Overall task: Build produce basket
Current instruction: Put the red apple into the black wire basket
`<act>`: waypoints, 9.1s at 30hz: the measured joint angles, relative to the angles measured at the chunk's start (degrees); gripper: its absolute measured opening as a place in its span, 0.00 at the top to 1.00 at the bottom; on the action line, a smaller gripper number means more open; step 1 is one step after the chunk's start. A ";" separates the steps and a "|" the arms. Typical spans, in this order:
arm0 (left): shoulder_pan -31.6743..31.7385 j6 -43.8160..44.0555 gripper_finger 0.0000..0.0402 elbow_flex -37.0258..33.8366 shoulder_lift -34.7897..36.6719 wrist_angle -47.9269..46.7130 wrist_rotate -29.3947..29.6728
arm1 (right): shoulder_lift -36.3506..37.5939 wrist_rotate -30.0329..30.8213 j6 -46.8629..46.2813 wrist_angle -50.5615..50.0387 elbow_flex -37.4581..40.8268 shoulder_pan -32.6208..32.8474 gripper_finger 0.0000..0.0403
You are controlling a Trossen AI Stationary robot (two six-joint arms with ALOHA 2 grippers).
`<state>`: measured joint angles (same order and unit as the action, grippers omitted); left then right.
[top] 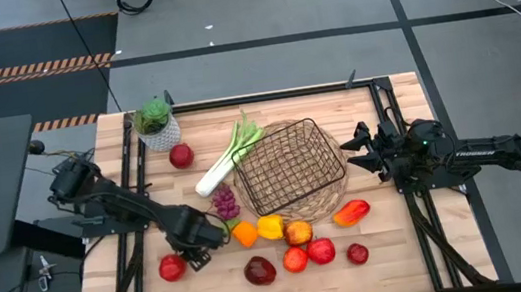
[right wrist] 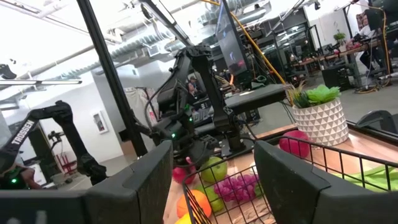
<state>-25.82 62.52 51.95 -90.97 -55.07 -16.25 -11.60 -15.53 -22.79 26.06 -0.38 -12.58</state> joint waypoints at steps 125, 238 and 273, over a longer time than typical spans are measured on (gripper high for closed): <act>1.41 -42.34 1.00 32.95 2.92 -16.24 36.86 | -0.01 0.01 0.00 -0.01 0.00 -0.01 0.43; 32.48 -46.31 1.00 32.93 -6.98 26.43 14.34 | -0.02 0.00 0.00 0.01 -0.01 0.00 0.43; 31.61 -79.84 0.99 33.04 -18.54 16.92 16.46 | -0.02 0.00 0.00 0.00 0.00 0.00 0.43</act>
<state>5.78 -17.32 84.99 -109.51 -38.15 0.21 -11.62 -15.53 -22.79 26.06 -0.38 -12.58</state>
